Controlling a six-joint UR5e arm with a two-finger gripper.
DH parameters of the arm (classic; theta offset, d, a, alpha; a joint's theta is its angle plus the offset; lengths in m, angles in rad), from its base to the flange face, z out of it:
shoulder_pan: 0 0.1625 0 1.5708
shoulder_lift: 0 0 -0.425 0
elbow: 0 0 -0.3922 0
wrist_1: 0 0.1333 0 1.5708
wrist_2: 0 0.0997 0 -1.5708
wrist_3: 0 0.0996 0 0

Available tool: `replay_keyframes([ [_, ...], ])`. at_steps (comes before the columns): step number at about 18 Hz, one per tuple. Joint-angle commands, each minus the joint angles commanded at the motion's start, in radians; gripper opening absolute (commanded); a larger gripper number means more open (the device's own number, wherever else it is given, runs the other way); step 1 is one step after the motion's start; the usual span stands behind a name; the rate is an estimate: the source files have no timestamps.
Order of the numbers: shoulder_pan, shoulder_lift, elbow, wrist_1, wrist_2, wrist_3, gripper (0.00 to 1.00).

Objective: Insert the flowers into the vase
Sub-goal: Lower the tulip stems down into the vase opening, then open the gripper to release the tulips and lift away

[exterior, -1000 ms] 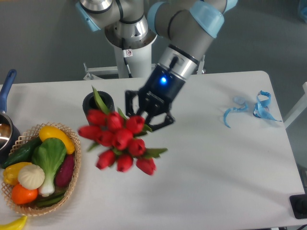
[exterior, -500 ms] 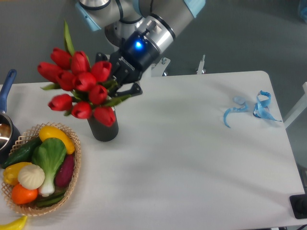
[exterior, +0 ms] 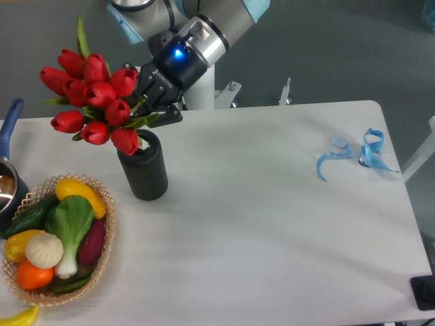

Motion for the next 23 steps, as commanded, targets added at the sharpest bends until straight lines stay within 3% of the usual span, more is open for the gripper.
replay_keyframes([
  [5,0.002,0.014,-0.075,-0.002,-0.021,0.107,0.07],
  [18,0.011,0.028,-0.198,0.000,-0.051,0.292,0.08],
  [23,0.041,0.026,-0.290,-0.002,-0.052,0.446,0.11],
])
